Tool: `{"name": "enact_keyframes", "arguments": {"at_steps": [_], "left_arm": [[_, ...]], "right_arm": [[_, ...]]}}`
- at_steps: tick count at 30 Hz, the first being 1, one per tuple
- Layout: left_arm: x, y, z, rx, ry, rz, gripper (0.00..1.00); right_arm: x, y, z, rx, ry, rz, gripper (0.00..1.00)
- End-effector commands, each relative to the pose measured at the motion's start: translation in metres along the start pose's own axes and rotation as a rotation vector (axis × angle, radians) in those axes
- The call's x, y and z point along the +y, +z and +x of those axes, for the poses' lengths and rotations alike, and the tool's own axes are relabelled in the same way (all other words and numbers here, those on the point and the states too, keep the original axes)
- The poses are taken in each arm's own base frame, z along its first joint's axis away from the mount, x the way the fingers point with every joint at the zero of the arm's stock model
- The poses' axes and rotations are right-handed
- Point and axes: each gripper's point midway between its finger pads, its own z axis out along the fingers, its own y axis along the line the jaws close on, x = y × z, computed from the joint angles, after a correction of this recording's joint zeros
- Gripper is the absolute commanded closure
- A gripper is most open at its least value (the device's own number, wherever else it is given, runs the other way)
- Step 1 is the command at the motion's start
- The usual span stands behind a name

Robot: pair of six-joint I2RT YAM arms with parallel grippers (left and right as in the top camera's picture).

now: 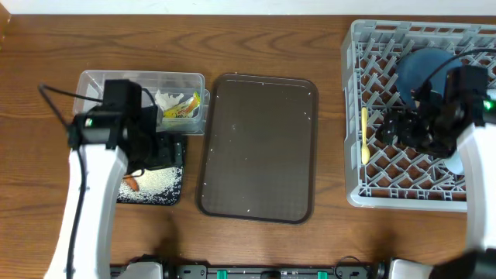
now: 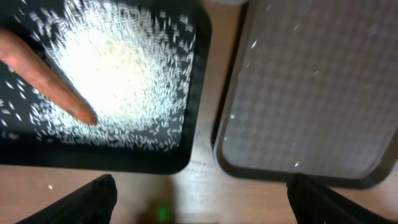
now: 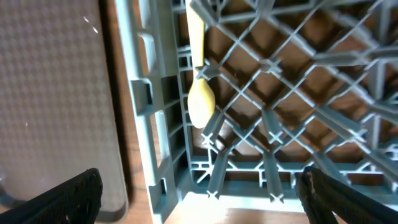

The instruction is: Sort waste into correct bins and load items into the dishwasher rack

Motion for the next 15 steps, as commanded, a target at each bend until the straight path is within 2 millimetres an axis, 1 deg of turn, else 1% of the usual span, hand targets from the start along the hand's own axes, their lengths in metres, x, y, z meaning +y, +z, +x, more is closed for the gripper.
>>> {"name": "enact_keyframes", "arguments": {"at_steps": [1,4,7,10,13,15], "left_arm": [[0.001,-0.014,0.006,-0.102,0.023,0.001,0.11],[0.0,-0.027,0.008,-0.233,0.026,0.017,0.11],[-0.002,-0.039,0.011,-0.39,0.046,0.036,0.11],[-0.002,-0.046,0.018,-0.507,0.062,0.051,0.11],[-0.002,-0.05,0.023,-0.586,0.074,0.06,0.1],[-0.003,-0.054,0.022,-0.626,0.08,0.065,0.1]], "right_arm": [[0.001,-0.014,0.009,-0.098,-0.031,0.01,0.01],[0.005,-0.028,0.015,-0.237,-0.064,0.009,0.01],[0.009,-0.049,0.021,-0.408,-0.103,0.008,0.01],[0.014,-0.068,0.03,-0.541,-0.134,0.006,0.01],[0.018,-0.085,0.041,-0.633,-0.156,0.005,0.01],[0.019,-0.096,0.045,-0.682,-0.166,0.011,0.01]]}}
